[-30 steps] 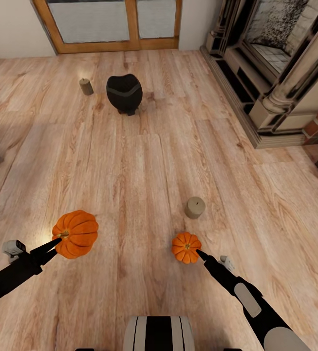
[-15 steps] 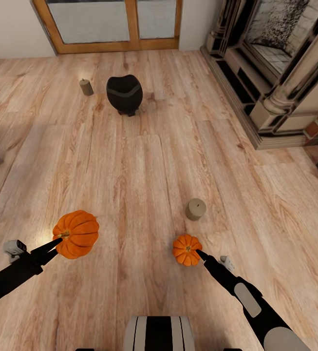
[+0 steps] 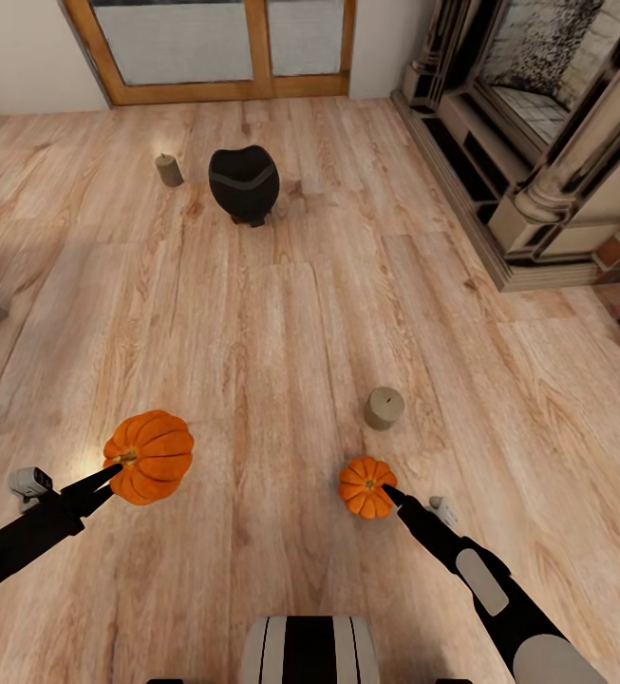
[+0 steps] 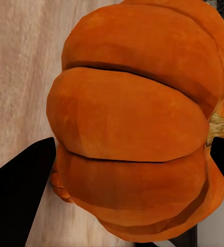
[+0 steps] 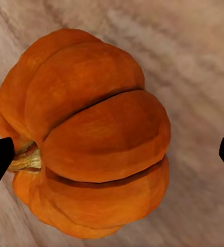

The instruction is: Place each of the two pumpkins and all three candles from the living room inside a cabinet in the living room (use any cabinet), then make sure every cabinet is closed, and position the cauldron so it is next to a table in the living room.

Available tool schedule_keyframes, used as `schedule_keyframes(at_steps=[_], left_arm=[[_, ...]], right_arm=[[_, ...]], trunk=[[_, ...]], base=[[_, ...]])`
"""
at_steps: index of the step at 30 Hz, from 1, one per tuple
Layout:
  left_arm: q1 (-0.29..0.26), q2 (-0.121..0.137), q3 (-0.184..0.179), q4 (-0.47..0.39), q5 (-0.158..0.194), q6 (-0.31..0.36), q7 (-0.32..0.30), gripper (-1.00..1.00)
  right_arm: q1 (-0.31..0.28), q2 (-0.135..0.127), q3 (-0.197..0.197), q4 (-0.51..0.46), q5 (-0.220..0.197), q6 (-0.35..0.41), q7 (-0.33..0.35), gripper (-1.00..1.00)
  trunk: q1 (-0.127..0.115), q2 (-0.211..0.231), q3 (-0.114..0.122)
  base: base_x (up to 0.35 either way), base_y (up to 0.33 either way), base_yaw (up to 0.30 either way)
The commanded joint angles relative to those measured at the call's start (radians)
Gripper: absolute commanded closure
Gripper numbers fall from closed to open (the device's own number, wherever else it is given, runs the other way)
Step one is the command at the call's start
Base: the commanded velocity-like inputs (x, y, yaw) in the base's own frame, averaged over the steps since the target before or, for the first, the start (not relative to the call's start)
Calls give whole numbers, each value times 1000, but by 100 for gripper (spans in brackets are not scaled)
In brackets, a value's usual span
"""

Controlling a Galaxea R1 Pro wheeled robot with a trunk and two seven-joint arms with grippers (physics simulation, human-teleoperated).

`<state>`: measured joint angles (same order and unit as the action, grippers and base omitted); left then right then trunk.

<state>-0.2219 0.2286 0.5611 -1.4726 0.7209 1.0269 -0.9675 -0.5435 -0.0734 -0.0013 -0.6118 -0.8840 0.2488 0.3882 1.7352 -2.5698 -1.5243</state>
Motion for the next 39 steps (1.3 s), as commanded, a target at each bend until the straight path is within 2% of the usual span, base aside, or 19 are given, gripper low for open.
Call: schedule_keyframes(at_steps=[1, 30, 39], left_arm=[[0, 0, 1, 0, -1, 4, -4, 100], [0, -2, 2, 0, -3, -1, -1, 100], [0, -2, -9, 0, -6, 0, 0, 100]], right_arm=[[-1, 0, 0, 0, -10, 7, -1, -100], [-4, 1, 1, 3, -3, 9, -8, -100], [-7, 1, 1, 22, -3, 9, -8, -100]], trunk=[[0, 0, -1], [0, 0, -1], [0, 0, -1]], base=[[0, 24, 0], [22, 29, 0], [17, 2, 0]])
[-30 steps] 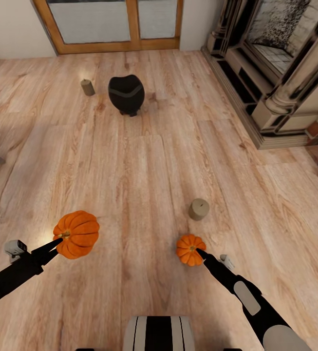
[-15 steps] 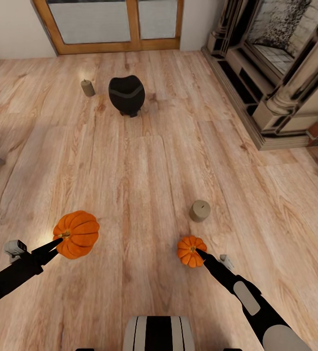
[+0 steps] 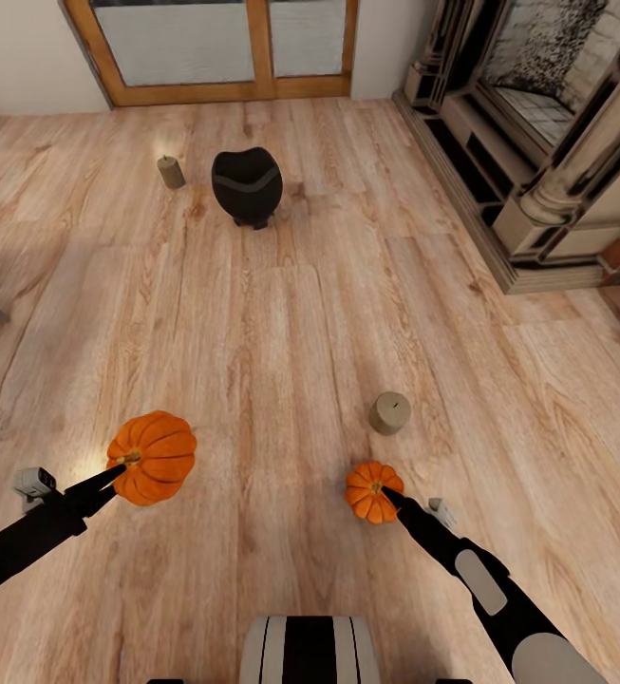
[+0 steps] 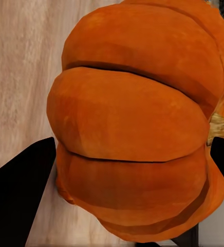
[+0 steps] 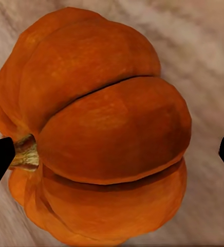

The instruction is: Place each of the two pumpkins and all three candles from the living room inside a cabinet in the living room (use any cabinet), then make sure every cabinet is closed, and position the cauldron so it is next to a table in the living room.

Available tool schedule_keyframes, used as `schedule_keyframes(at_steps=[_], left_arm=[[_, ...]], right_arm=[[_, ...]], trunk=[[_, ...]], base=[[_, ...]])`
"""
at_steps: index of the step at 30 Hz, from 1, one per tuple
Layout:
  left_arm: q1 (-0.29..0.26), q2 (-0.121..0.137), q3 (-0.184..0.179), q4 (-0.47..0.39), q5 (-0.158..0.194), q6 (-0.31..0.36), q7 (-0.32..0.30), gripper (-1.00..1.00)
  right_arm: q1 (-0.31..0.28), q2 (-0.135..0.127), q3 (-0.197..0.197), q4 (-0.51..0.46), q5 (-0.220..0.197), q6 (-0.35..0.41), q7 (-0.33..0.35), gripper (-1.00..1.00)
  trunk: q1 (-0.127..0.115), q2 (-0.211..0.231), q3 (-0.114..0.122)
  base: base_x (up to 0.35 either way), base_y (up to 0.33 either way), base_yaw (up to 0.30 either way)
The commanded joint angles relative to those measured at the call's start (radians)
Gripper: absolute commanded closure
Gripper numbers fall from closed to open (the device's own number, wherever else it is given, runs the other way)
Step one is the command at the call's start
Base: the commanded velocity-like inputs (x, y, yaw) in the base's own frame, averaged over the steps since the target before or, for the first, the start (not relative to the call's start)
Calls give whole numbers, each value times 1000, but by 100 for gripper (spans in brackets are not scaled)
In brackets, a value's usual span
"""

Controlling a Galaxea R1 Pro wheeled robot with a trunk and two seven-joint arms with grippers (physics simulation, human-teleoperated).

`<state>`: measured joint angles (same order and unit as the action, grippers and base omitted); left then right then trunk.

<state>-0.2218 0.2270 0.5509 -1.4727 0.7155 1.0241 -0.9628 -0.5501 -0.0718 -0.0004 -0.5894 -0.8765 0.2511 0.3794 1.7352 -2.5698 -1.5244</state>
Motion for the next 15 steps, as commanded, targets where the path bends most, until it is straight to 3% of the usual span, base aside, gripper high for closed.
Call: schedule_keyframes(at_steps=[1, 15], left_arm=[[-1, 0, -2, 0, -2, 3, -4, 100], [-1, 0, -9, 0, -4, 2, -4, 100]], right_arm=[[0, 0, 0, 1, -10, 7, 1, -100], [-1, 0, -1, 2, -10, 7, 0, -100]], trunk=[[0, 0, -1], [0, 0, -1]], base=[[1, 6, 0], [30, 48, 0]])
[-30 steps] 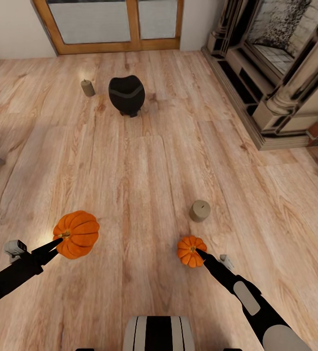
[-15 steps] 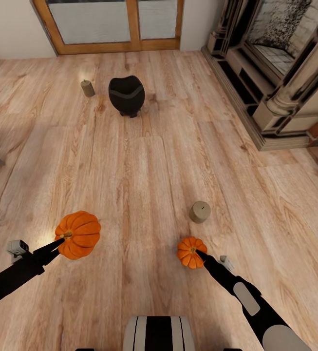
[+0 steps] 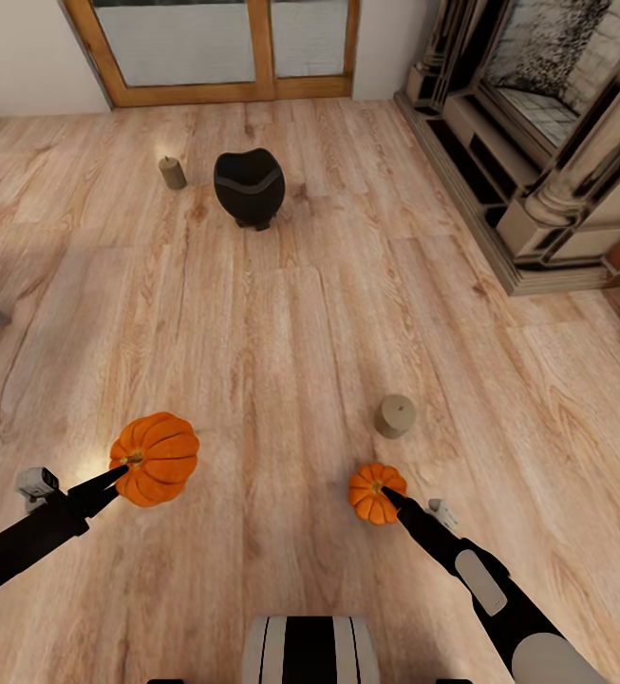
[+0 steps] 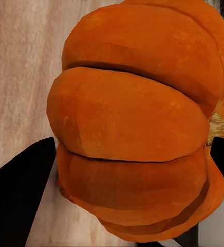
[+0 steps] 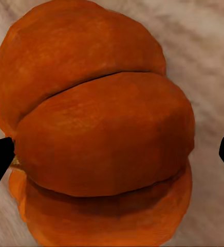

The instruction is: Place each of the two pumpkins and all three candles from the living room inside a cabinet in the living room (use any cabinet), then make sure every cabinet is closed, and position the cauldron so it is next to a table in the living room.

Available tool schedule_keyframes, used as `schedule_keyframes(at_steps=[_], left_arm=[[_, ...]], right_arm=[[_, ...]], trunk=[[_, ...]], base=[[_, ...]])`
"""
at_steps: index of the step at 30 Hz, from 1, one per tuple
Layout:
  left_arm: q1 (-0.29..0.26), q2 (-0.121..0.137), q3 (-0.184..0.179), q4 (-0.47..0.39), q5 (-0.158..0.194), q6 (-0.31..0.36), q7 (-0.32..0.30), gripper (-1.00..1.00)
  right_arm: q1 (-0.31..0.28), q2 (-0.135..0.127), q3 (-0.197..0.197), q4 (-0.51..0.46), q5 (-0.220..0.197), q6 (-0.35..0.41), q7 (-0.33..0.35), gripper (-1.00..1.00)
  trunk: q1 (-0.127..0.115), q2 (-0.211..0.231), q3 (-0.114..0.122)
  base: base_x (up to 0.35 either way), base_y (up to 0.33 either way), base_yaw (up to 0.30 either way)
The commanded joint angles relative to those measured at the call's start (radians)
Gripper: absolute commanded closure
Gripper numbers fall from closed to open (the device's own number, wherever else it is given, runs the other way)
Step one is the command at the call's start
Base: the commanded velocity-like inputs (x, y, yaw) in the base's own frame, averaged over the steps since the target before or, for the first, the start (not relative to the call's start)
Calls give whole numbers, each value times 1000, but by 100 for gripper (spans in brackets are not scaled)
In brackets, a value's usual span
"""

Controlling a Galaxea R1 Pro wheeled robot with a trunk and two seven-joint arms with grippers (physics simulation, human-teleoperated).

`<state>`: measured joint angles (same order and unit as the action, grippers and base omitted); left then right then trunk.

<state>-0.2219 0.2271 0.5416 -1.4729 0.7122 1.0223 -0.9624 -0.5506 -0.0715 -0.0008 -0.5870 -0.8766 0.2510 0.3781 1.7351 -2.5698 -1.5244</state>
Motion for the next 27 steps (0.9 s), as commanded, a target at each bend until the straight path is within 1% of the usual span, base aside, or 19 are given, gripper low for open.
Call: schedule_keyframes(at_steps=[1, 4, 5, 27], left_arm=[[-1, 0, 1, 0, -2, 3, -5, 100], [-1, 0, 1, 0, -2, 3, -5, 100], [-1, 0, 1, 0, -2, 2, -5, 100], [-1, 0, 4, 0, 4, 2, -7, 100]], right_arm=[[0, 0, 0, 0, -10, 7, 1, -100], [0, 0, 0, 0, -10, 7, 1, -100], [0, 1, 0, 0, -9, 7, 1, 100], [0, 1, 1, 0, -9, 7, 1, 100]], trunk=[[0, 0, -1], [0, 0, -1], [0, 0, -1], [0, 0, -1]], base=[[23, 48, 0], [9, 19, 0], [2, 5, 0], [0, 0, 0]])
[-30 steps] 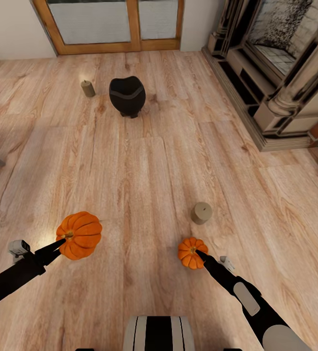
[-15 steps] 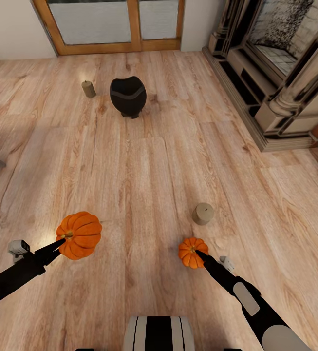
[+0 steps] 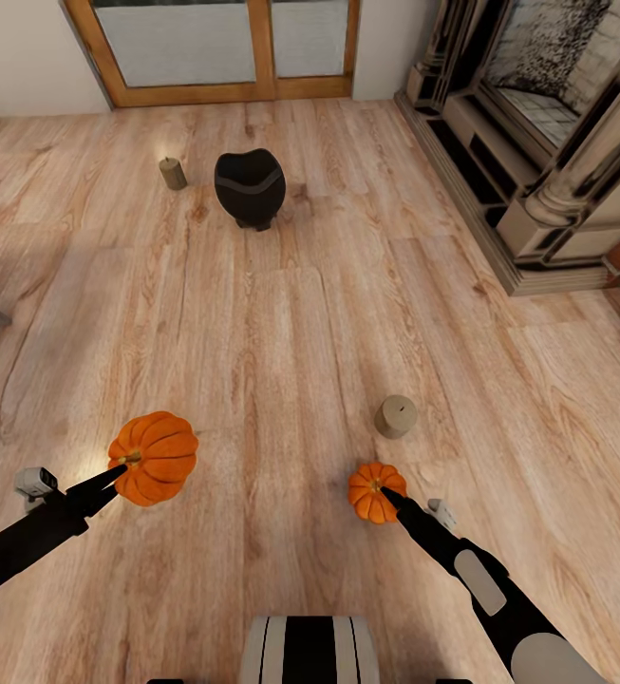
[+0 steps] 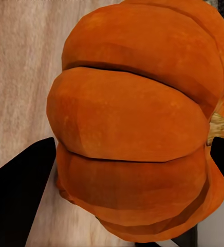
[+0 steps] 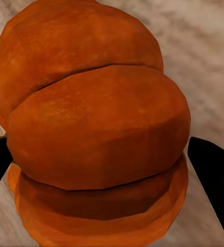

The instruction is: Place each of the two pumpkins and all three candles from the living room inside a cabinet in the living room (use any cabinet), then make sure every cabinet is closed, and position the cauldron so it is next to a table in the living room.

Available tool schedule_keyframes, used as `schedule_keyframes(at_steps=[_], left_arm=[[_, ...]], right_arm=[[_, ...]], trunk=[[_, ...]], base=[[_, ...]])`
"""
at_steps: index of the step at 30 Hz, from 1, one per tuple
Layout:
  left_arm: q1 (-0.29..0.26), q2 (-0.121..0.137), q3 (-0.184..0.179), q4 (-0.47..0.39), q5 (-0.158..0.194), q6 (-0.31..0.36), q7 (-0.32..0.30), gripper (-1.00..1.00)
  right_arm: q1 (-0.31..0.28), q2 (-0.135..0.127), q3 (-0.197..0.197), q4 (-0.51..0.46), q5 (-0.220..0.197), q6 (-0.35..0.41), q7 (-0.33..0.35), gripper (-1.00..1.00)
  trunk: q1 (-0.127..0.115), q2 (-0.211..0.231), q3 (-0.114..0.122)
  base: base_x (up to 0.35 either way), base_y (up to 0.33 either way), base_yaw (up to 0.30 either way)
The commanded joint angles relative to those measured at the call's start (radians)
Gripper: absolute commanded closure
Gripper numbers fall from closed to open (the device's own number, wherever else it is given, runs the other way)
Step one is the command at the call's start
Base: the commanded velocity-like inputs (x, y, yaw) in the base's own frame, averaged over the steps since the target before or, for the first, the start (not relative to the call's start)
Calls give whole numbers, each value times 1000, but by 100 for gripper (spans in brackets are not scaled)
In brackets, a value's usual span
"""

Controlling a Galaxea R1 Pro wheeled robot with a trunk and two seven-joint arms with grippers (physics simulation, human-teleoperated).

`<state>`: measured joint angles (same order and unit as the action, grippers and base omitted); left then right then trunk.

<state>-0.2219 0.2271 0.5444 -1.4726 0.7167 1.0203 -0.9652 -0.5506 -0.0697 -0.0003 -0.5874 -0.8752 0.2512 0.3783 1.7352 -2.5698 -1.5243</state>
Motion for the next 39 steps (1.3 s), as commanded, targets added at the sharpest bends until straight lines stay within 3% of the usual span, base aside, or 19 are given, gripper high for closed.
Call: schedule_keyframes(at_steps=[1, 5, 15, 19, 23, 27, 31, 37, 39], left_arm=[[-1, 0, 1, 0, 0, 4, -4, 100], [-1, 0, 0, 0, 0, 5, -4, 100], [-1, 0, -2, 0, 1, 7, -4, 100], [-1, 0, -3, 0, 0, 7, -3, 100], [-1, 0, -3, 0, -1, 6, -2, 100], [-1, 0, -3, 0, -1, 7, -2, 100], [-1, 7, 1, 0, 2, 14, -4, 100], [-1, 10, 2, 0, 2, 16, -4, 100], [-1, 11, 2, 0, 0, 17, -2, 100]], right_arm=[[0, -1, 0, 0, -10, 7, 1, 100], [0, 0, 0, 0, -10, 7, 1, 100], [0, 3, 0, 0, -10, 8, 1, 100], [-2, 5, 0, 0, 26, 20, 1, 100], [-8, 8, -1, -7, 51, 106, 0, 100], [-23, 14, -1, -18, 53, 230, 2, 100], [-24, 20, -1, -57, 52, 294, 7, 100], [-24, 20, -1, -92, 52, 332, 10, 100], [-19, 20, 1, -145, 51, 335, 11, 100]], trunk=[[0, 0, -1], [0, 0, -1], [-4, 2, 30], [-6, 3, 46], [-6, 3, 50], [-6, 3, 50], [-7, 4, 61], [-10, 5, 85], [-11, 5, 92]], base=[[0, 0, 0], [0, 0, 0], [0, 0, 0], [0, 0, 0], [0, 0, 0], [0, 0, 0], [0, 0, 0], [0, 0, 0], [0, 0, 0]])
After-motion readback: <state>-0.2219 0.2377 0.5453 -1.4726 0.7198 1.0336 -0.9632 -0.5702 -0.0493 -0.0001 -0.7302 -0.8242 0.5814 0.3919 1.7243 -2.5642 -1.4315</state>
